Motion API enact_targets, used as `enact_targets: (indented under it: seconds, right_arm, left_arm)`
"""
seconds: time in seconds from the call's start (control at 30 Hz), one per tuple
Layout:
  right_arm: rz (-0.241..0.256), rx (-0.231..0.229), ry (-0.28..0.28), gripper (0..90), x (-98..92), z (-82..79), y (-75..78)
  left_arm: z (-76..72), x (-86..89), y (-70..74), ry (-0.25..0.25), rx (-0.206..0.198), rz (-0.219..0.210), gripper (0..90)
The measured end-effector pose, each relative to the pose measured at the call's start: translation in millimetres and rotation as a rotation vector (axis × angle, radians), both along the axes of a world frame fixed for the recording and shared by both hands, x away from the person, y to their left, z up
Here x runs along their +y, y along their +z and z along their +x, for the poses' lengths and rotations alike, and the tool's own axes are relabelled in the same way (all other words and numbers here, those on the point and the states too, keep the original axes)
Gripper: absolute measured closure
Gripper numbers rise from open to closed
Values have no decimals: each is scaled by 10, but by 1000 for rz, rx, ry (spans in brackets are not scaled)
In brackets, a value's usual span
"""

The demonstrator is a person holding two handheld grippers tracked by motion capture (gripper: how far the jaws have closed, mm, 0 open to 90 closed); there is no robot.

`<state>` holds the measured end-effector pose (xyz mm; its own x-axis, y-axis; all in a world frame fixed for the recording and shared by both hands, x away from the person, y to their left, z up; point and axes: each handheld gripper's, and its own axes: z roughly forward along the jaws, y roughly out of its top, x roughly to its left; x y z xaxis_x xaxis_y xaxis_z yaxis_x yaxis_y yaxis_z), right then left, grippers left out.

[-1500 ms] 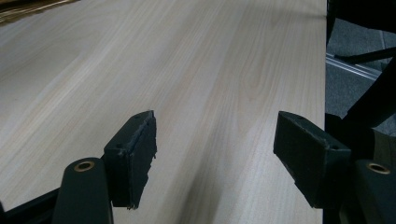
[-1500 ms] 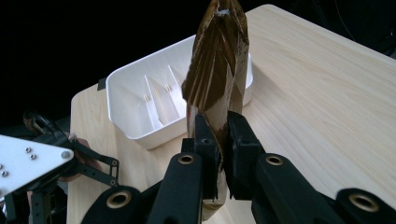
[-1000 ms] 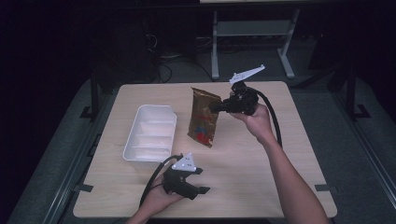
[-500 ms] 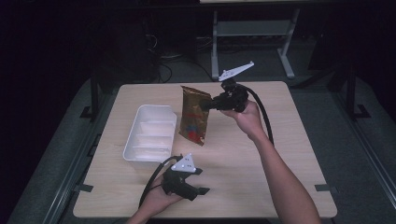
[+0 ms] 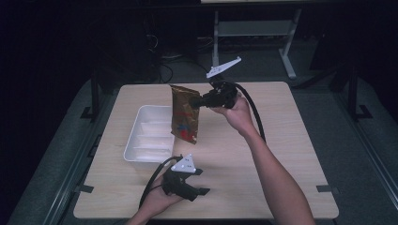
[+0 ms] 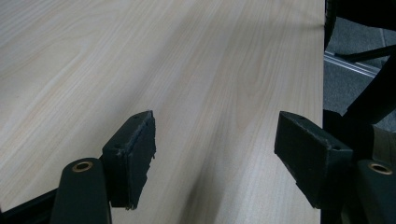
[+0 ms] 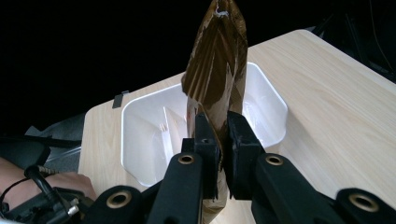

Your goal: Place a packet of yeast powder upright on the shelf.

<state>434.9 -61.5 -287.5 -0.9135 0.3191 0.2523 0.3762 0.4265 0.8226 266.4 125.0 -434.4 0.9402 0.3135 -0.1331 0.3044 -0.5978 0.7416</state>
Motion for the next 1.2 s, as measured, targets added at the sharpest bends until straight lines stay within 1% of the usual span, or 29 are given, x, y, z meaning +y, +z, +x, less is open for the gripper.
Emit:
enact_targets:
  seconds: [0.13,0.27,0.47,0.6,0.73,0.83,0.93,1.1,1.2]
  right_arm:
    - [1,-8,11,839,95,21,30]
    - [-2,-1,22,839,171,46,41]
    - [-3,-15,39,839,305,72,88]
    - [-16,-19,50,839,387,93,116]
    - [-16,-21,62,839,461,105,143]
    - [-15,-31,72,839,524,111,153]
    - [-11,-27,79,839,586,124,133]
    - [-18,-23,90,839,680,156,81]
    - [-16,-15,85,839,725,179,49]
  left_arm:
    - [-2,7,4,3,0,-5,285]
    - [3,14,4,1,-3,-5,285]
    - [-6,10,2,3,2,-4,285]
    - [-7,14,5,3,-2,-4,285]
    - [-6,20,7,1,-3,-4,285]
    - [-6,23,8,1,-5,-2,285]
    - [-4,26,7,1,-5,-4,284]
    - [-2,31,5,2,-3,-4,285]
    - [1,33,2,1,2,-8,284]
